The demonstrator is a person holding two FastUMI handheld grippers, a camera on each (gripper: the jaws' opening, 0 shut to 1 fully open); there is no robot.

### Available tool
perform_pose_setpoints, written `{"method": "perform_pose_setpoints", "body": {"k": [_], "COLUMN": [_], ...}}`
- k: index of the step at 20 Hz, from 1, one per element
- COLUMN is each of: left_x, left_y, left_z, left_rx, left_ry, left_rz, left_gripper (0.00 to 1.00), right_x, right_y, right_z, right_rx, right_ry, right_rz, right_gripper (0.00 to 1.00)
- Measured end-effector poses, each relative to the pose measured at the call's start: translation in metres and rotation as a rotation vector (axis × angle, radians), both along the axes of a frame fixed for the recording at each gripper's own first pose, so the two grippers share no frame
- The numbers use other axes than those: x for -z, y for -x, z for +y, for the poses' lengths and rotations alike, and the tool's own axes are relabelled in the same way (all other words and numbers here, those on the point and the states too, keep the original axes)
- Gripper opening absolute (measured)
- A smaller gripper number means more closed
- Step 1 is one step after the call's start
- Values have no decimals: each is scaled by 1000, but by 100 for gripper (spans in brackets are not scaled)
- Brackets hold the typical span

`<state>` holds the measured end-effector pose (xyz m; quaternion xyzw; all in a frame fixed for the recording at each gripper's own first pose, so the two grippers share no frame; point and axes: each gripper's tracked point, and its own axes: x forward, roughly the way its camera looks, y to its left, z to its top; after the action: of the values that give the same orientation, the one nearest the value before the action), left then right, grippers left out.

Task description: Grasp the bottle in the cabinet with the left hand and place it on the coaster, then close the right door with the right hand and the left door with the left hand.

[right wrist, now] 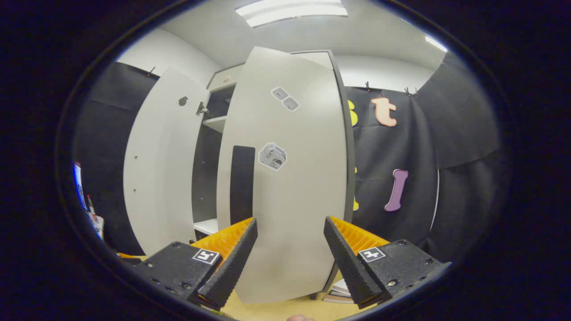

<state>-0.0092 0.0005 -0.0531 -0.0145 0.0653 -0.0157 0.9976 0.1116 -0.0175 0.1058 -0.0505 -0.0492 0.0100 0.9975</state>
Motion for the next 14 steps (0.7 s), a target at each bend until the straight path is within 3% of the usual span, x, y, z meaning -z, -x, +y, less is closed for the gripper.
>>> {"method": "perform_pose_setpoints", "body": {"k": [5,6,7,9,10,13,14], "left_x": [-12,-12,-13,-17,-19,-31,-43], "left_y": [2,1,0,-2,-3,1,2], "left_z": [9,10,11,16,18,43,60], "left_rx": [-19,-18,-20,-39,-53,-126,-162], "left_ry": [9,12,19,37,48,77,75], "left_rz": [5,13,16,5,4,22,4], "left_gripper": [95,90,95,95,95,95,95], "right_x": [59,73,86,108,118,137,140], "right_y": [51,59,67,84,91,103,103], "right_z": [-26,-30,-33,-35,-35,-12,-8], "right_rx": [135,155,168,175,176,110,97], "right_ry": [-22,-11,-4,-2,-13,-36,-19], "right_rz": [-29,-1,25,61,79,135,145], "right_gripper": [98,98,99,94,99,94,99]}}
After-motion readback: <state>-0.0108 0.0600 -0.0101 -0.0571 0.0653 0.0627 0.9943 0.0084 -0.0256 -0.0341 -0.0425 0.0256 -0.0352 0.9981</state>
